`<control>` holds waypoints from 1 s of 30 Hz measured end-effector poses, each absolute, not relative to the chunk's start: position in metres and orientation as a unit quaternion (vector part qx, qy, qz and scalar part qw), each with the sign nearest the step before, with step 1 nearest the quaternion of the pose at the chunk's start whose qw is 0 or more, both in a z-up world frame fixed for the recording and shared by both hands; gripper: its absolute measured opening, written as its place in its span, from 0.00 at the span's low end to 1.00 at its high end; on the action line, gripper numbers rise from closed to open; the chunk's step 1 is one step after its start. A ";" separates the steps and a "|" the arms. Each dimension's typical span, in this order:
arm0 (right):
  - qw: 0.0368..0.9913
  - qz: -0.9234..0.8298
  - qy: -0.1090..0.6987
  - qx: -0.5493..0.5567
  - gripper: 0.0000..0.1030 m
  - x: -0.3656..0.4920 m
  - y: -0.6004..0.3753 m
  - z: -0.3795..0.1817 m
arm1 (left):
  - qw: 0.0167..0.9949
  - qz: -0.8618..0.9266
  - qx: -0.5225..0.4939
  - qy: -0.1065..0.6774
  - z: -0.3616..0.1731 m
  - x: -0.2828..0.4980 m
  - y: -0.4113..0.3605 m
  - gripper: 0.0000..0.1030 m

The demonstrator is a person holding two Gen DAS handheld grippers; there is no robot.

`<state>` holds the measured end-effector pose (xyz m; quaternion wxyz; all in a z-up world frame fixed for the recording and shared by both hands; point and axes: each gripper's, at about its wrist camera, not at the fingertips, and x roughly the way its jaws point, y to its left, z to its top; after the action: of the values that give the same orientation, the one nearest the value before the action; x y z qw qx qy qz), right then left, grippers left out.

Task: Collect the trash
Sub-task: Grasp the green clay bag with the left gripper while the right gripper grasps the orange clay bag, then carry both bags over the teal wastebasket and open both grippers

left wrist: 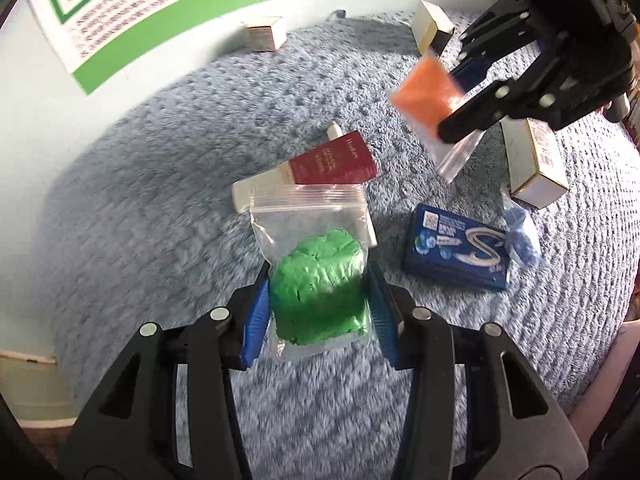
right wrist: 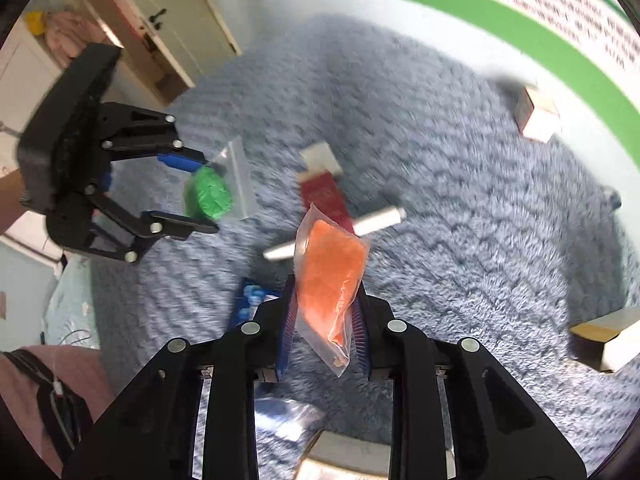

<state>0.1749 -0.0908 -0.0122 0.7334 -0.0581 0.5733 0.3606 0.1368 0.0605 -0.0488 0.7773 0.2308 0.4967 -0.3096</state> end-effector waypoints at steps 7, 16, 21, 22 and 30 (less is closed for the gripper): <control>0.711 0.433 0.545 -0.097 0.25 0.146 -0.053 0.023 | 0.799 -0.259 0.219 0.496 -0.031 0.095 0.085 0.41; 0.653 0.527 0.518 -0.168 0.25 0.100 0.029 0.028 | 0.826 -0.133 0.161 0.523 -0.030 0.010 0.143 0.41; 0.599 0.592 0.499 -0.204 0.25 0.059 0.096 0.029 | 0.830 -0.057 0.112 0.544 -0.039 -0.052 0.181 0.41; 0.587 0.605 0.495 -0.211 0.25 0.049 0.111 0.028 | 0.830 -0.041 0.100 0.547 -0.040 -0.067 0.190 0.41; 0.516 0.669 0.466 -0.261 0.25 -0.032 0.218 0.031 | 0.828 0.058 0.026 0.557 -0.057 -0.177 0.268 0.41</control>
<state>-0.0319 0.2182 0.0312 0.5159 -0.2610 0.4664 0.6695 -0.1770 0.2681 -0.0574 0.8280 0.0261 0.5572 0.0576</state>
